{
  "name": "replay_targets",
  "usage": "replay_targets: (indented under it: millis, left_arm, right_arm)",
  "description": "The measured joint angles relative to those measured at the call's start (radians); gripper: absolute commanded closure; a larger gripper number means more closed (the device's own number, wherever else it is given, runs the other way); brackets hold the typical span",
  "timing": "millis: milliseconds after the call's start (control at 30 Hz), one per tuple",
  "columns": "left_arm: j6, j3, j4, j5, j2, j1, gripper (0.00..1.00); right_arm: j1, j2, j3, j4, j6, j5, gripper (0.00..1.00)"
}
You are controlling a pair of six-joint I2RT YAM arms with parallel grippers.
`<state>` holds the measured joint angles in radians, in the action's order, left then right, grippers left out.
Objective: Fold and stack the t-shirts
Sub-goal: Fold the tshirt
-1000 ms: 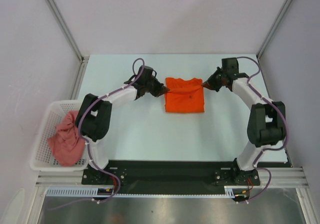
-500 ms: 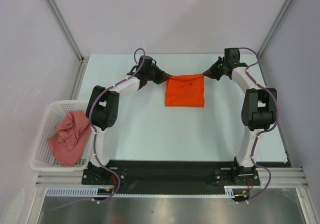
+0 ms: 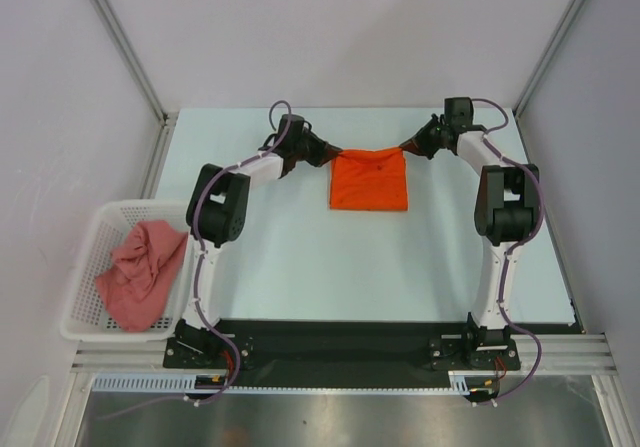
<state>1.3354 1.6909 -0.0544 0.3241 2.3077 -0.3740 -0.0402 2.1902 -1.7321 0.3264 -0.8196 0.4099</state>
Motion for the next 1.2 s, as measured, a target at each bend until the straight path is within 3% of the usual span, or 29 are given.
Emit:
replay_targets:
  millis: [133, 233, 267, 300, 333, 367, 433, 467, 500, 700, 867, 1067, 1200]
  left_arm:
    - [0.002, 0.001, -0.008, 0.004, 0.016, 0.006, 0.98]
    - [0.0, 0.006, -0.01, 0.009, 0.019, 0.011, 0.92]
    - [-0.001, 0.017, -0.006, 0.013, 0.023, 0.013, 0.8]
    - [-0.013, 0.041, 0.011, 0.018, 0.032, 0.015, 0.76]
    - [-0.031, 0.076, 0.04, 0.02, 0.045, 0.018, 0.73]
    - [-0.056, 0.124, 0.08, 0.019, 0.06, 0.021, 0.67]
    - [-0.13, 0.248, 0.193, -0.002, 0.095, 0.027, 0.61]
    - [-0.177, 0.302, 0.24, -0.016, 0.103, 0.031, 0.51]
    - [-0.23, 0.335, 0.279, -0.026, 0.102, 0.037, 0.49]
    - [-0.429, 0.307, 0.356, -0.032, -0.011, 0.06, 0.51]
    - [-0.443, 0.128, 0.19, 0.078, -0.087, 0.05, 0.55]
    - [-0.373, 0.13, -0.013, 0.21, 0.047, 0.016, 0.55]
    - [-0.342, 0.185, -0.047, 0.238, 0.176, 0.006, 0.55]
  right_arm:
    - [0.003, 0.0, -0.002, 0.001, -0.01, -0.001, 1.0]
    - [0.005, 0.001, -0.003, 0.0, -0.017, -0.001, 0.99]
    - [0.006, 0.003, -0.007, 0.0, -0.018, -0.001, 0.95]
    - [0.007, 0.007, -0.012, 0.0, -0.018, -0.002, 0.92]
    - [0.008, 0.012, -0.018, 0.002, -0.016, -0.005, 0.78]
    - [0.01, 0.016, -0.025, 0.008, -0.013, -0.01, 0.71]
    - [0.013, 0.026, -0.051, 0.036, 0.013, -0.029, 0.67]
    - [0.017, 0.032, -0.074, 0.054, 0.032, -0.039, 0.63]
    - [0.02, 0.035, -0.097, 0.073, 0.052, -0.05, 0.6]
    - [0.032, 0.018, -0.128, 0.087, 0.145, -0.041, 0.52]
    - [-0.013, 0.01, -0.037, -0.014, 0.133, 0.071, 0.54]
    - [-0.082, 0.076, 0.019, -0.267, -0.004, 0.233, 0.58]
    - [-0.064, 0.169, 0.036, -0.445, -0.106, 0.308, 0.6]
